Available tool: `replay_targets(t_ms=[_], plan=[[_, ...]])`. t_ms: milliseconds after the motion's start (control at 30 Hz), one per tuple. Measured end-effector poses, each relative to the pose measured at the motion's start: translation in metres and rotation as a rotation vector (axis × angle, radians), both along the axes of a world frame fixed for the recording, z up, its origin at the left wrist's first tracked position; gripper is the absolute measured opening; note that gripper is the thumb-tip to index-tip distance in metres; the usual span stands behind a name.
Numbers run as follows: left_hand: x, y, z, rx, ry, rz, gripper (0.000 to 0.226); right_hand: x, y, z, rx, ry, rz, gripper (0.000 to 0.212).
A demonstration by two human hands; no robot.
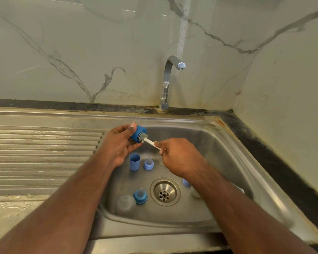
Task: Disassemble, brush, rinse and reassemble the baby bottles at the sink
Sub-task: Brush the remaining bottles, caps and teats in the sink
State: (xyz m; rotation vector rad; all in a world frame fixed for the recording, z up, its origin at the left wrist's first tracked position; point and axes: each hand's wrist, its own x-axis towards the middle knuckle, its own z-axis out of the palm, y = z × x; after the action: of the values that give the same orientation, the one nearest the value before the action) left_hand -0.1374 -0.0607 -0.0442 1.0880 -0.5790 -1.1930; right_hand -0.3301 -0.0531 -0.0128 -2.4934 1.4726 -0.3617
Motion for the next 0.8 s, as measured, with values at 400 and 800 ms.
replay_targets(t_ms=[400, 800], plan=[[0.001, -0.001, -0.002, -0.042, 0.005, -0.008, 0.035, 0.003, 0.003, -0.001, -0.011, -0.020, -0.039, 0.047], [0.007, -0.001, 0.004, -0.088, 0.148, -0.066, 0.033, 0.002, 0.010, 0.001, 0.437, -0.597, -0.077, 0.036]])
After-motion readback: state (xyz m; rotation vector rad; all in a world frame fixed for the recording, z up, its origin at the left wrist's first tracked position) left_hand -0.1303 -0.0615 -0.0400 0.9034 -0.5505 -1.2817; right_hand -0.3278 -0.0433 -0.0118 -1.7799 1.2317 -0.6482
